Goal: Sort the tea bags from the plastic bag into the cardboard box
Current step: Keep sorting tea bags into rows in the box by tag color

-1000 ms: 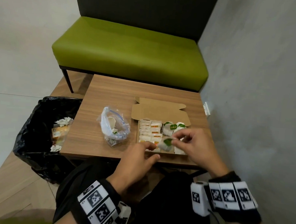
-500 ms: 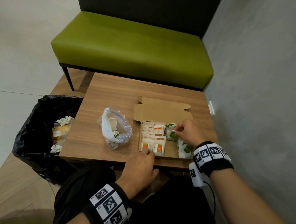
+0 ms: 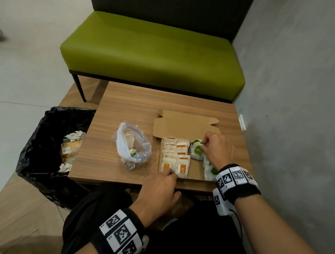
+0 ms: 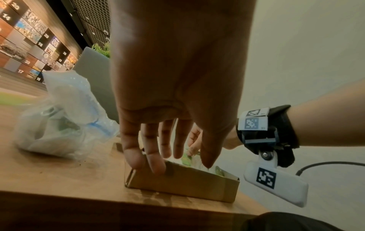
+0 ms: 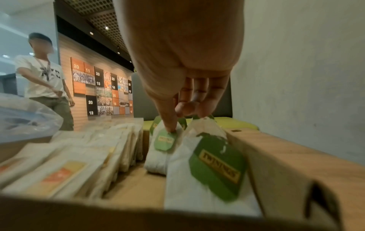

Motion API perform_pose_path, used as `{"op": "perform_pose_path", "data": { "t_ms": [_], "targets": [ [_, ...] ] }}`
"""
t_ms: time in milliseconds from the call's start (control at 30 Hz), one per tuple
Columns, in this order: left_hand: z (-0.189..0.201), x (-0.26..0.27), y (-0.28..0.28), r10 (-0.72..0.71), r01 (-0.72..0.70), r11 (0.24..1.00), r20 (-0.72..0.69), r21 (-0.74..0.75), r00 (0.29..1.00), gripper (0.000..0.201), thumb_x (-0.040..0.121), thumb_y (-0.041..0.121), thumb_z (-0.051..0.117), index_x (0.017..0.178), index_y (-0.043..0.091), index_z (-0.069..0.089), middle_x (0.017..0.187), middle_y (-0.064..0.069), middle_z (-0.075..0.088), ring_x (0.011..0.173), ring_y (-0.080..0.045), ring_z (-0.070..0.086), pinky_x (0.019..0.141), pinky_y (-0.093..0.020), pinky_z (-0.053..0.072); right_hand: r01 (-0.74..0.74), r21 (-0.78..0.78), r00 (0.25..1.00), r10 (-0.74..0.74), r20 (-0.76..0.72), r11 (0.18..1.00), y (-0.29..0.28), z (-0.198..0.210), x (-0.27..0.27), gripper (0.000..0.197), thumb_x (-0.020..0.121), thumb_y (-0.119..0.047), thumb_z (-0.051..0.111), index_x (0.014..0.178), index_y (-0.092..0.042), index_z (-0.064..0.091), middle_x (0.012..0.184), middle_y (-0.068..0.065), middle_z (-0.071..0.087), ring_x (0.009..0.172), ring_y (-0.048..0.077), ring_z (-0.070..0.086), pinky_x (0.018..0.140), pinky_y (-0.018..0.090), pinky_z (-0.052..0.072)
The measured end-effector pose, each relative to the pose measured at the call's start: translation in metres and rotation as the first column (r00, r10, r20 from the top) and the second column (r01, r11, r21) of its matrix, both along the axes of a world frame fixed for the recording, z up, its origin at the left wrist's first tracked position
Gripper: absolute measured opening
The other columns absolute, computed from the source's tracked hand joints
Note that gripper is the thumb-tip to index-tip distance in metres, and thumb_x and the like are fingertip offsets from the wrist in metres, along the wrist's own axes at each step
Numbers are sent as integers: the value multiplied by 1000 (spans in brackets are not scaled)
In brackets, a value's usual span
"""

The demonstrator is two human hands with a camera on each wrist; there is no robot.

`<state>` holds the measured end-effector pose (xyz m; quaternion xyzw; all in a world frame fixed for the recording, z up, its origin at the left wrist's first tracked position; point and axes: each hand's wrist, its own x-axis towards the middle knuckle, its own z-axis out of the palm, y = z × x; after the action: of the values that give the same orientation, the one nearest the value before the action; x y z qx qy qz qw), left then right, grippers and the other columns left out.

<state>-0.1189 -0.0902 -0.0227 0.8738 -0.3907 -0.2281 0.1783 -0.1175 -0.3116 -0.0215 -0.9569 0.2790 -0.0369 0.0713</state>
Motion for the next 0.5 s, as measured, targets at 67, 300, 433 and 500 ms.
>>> {"op": "perform_pose_path", "data": {
  "t_ms": [67,300,433,500],
  "targets": [
    [7,5,5,55,-51,996,45,-76,997,42,94,36,58,133,21,54,134,6,47,114,-13,56,92,-31,54,-4,41,1000,3,29,999,1,4,-3,5,89,-25,71,90,-25,66,82,-8,64,78,12,61,65,30,52],
    [46,81,41,472,-464,880,303,-104,828,36,93,39,58,127,26,54,140,-6,42,122,-26,47,97,-45,45,-35,123,988,15,154,992,22,24,-25,7,90,-29,70,94,-25,67,83,-11,62,77,9,57,63,26,45],
    [47,110,51,375,-412,902,237,129,896,48,93,41,60,135,20,50,135,-14,54,115,-30,57,80,-32,41,-118,151,977,87,197,981,53,31,-32,6,90,-31,68,94,-26,69,85,-14,60,78,6,55,62,23,43],
    [45,110,55,324,-364,915,221,175,920,46,93,34,62,135,17,52,126,-11,63,112,-25,60,75,-27,37,-182,185,964,138,227,966,72,33,-32,10,90,-34,66,97,-28,69,88,-14,59,80,7,56,67,28,48]
  ]
}}
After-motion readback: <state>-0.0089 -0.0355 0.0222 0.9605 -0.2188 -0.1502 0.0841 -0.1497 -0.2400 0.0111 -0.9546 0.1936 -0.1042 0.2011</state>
